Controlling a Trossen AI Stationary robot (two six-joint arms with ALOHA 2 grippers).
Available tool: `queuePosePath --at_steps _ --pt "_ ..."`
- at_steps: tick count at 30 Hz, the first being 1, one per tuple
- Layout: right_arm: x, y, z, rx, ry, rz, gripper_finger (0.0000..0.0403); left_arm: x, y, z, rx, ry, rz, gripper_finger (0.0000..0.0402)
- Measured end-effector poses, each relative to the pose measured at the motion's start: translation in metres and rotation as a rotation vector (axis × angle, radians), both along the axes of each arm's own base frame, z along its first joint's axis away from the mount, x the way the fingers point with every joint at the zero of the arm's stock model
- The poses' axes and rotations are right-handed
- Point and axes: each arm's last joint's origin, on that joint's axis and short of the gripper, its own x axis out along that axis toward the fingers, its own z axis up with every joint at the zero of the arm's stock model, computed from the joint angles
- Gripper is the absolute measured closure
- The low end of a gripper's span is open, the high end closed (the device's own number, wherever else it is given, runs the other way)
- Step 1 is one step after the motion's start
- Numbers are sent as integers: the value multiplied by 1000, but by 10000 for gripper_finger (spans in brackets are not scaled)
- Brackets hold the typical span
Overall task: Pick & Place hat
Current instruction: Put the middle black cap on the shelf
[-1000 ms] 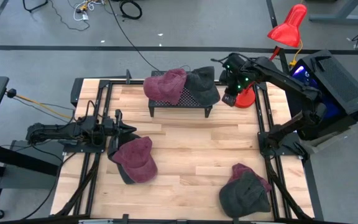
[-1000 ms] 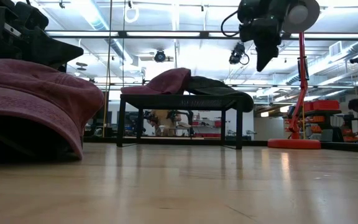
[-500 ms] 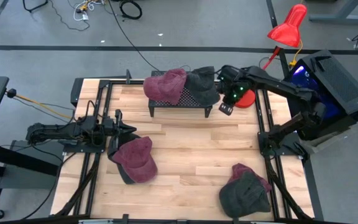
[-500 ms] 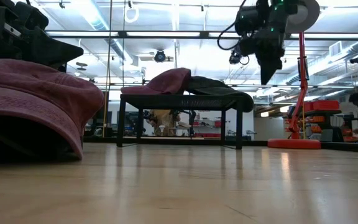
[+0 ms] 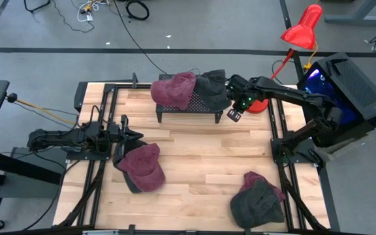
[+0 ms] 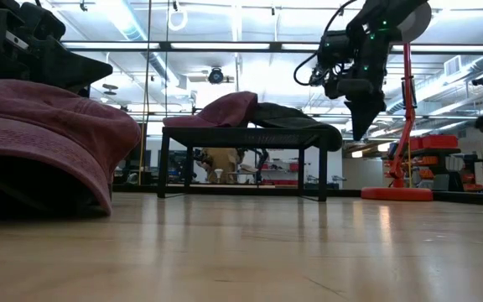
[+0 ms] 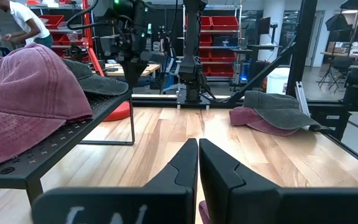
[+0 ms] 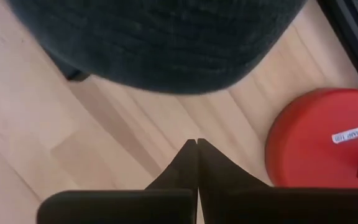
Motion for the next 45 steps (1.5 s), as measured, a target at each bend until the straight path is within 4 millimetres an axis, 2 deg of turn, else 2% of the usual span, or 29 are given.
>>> queuePosePath --at_steps 16,23,30,38,41,45 --pt "3 -11 5 -27 -161 -48 403 0 0 0 0 0 0 381" --pt "3 -13 5 -75 -141 -85 403 0 0 0 0 0 0 381" --pt "-3 -9 6 -52 -107 -59 403 0 0 0 0 0 0 381" --pt "-20 8 33 -86 -180 62 403 0 0 0 0 0 0 381" --pt "-18 14 43 -105 -265 120 403 0 0 0 0 0 0 381" --pt "-9 12 62 -134 -361 85 403 0 0 0 0 0 0 381"
